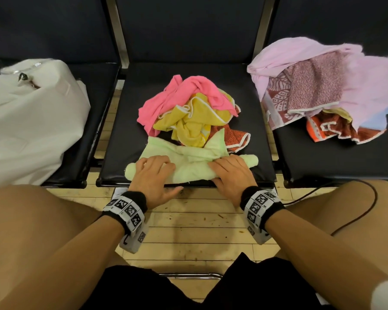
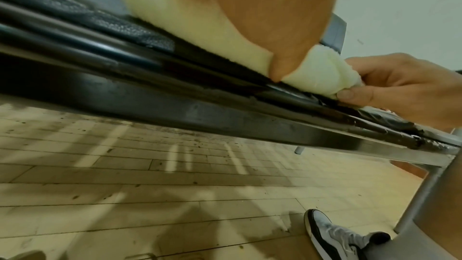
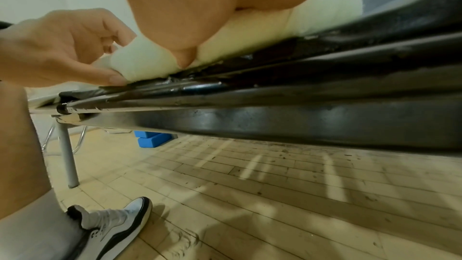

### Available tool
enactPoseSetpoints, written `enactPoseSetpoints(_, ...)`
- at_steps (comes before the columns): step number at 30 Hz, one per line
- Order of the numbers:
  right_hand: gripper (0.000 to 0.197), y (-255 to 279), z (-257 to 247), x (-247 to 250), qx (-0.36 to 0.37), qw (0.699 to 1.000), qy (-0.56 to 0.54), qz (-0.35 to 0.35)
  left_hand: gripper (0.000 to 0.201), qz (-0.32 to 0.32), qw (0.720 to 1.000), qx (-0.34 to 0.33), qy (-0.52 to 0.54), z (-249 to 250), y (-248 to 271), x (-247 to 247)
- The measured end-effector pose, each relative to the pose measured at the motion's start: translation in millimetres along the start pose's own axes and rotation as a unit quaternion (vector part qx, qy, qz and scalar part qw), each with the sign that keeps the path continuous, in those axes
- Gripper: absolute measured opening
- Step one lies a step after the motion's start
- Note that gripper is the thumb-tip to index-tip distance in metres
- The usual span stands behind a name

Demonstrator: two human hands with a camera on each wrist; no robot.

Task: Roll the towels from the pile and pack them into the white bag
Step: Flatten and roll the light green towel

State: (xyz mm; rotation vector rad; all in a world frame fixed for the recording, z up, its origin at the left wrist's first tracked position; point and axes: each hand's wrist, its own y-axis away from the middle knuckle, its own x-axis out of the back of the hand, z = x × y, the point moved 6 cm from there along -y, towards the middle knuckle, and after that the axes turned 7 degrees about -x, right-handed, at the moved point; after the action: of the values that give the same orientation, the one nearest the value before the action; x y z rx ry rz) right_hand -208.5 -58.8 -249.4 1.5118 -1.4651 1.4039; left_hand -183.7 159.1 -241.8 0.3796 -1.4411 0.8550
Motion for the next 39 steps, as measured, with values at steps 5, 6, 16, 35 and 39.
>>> enactPoseSetpoints(5,0.032,-1,-3,8,-0.009,1.000,0.002,0.001,0.025,0.060,0.996,-0.027,-0.053,1,0,7)
enactPoseSetpoints(6,0.031,-2,-4,10,-0.015,1.000,0.004,-0.002,0.026,0.057,0.996,-0.015,-0.061,-1,-1,8)
enactPoseSetpoints(16,0.045,-7,0,10,-0.057,0.993,0.086,-0.054,0.051,-0.123,0.985,0.101,-0.060,-17,-6,-1)
enactPoseSetpoints(35,0.044,-89,-9,156,0.045,0.986,0.159,-0.006,0.034,-0.067,0.974,0.113,-0.183,-43,-83,151)
enactPoseSetpoints(39,0.046,-120,-7,193,0.026,0.981,0.188,0.035,0.030,-0.018,0.974,0.139,-0.178,-50,-104,188)
